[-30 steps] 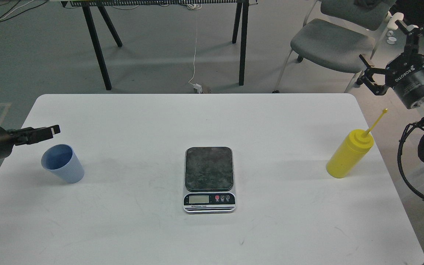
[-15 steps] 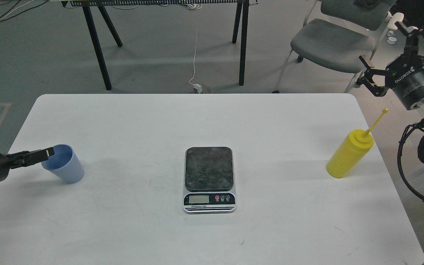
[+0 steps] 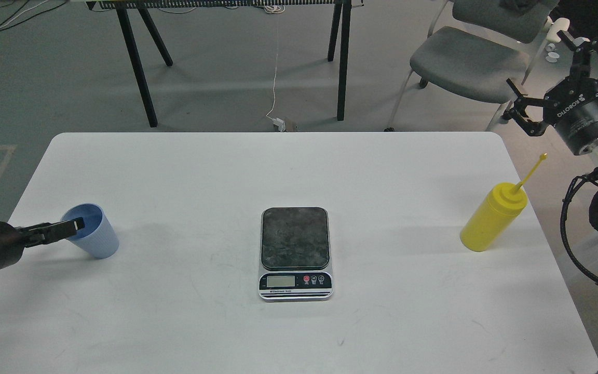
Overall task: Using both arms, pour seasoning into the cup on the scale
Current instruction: 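Grasp the blue cup with the left gripper and lift it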
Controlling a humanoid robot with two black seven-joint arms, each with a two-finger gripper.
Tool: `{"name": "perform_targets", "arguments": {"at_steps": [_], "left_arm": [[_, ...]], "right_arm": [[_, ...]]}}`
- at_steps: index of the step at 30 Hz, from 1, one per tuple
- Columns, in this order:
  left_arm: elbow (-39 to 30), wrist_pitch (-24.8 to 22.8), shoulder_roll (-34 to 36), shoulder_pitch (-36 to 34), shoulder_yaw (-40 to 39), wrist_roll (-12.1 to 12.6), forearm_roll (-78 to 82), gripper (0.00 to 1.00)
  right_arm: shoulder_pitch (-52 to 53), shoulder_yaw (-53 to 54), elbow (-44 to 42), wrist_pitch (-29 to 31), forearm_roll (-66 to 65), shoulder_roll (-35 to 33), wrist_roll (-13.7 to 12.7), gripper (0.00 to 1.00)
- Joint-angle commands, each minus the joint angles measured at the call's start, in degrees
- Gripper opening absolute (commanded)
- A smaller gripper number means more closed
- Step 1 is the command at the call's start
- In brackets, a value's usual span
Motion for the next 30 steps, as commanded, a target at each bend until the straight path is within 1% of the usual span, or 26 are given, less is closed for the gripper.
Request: {"name": "perform_targets", "arguments": {"at_steps": [1, 5, 6, 8, 16, 19, 25, 28, 30], "left_arm": [[1.6, 0.3, -0.6, 0.8, 0.1, 0.0, 0.2, 0.67], [1.6, 1.4, -0.6, 1.3, 0.4, 0.0, 0.8, 0.41], [1.5, 1.4, -0.6, 1.2, 1.0, 0.0, 1.8, 0.32], [1.5, 1.5, -0.5, 0.7, 2.0, 0.0, 3.6, 0.07], [1.4, 0.8, 0.1, 0.2, 1.9, 0.0, 3.2, 0.01], [1.1, 0.6, 0.4, -0.2, 1.9, 0.0, 3.3, 0.00], [0.4, -3.5, 0.7, -3.0, 1.7, 0.0, 3.3, 0.00], [-3.5, -5.1, 2.5, -4.6, 1.7, 0.0, 3.3, 0.00], [-7.7, -7.5, 4.1, -7.4, 1.7, 0.0, 3.4, 0.00]], "right_arm": [[0.0, 0.0, 0.0, 0.0, 0.0, 0.0, 0.0, 0.99], [0.0, 0.0, -0.1, 0.0, 0.0, 0.1, 0.0, 0.99], [0.0, 0.0, -0.1, 0.0, 0.0, 0.2, 0.0, 0.99], [0.0, 0.0, -0.1, 0.0, 0.0, 0.3, 0.0, 0.99], [-0.3, 0.0, -0.3, 0.0, -0.1, 0.5, 0.0, 0.99], [-0.4, 0.0, -0.3, 0.0, 0.0, 0.5, 0.0, 0.99], [-0.4, 0.0, -0.4, 0.0, 0.0, 0.5, 0.0, 0.99], [-0.5, 0.0, -0.4, 0.0, -0.1, 0.4, 0.0, 0.99], [-0.5, 0.0, -0.4, 0.0, -0.1, 0.4, 0.0, 0.99]]}}
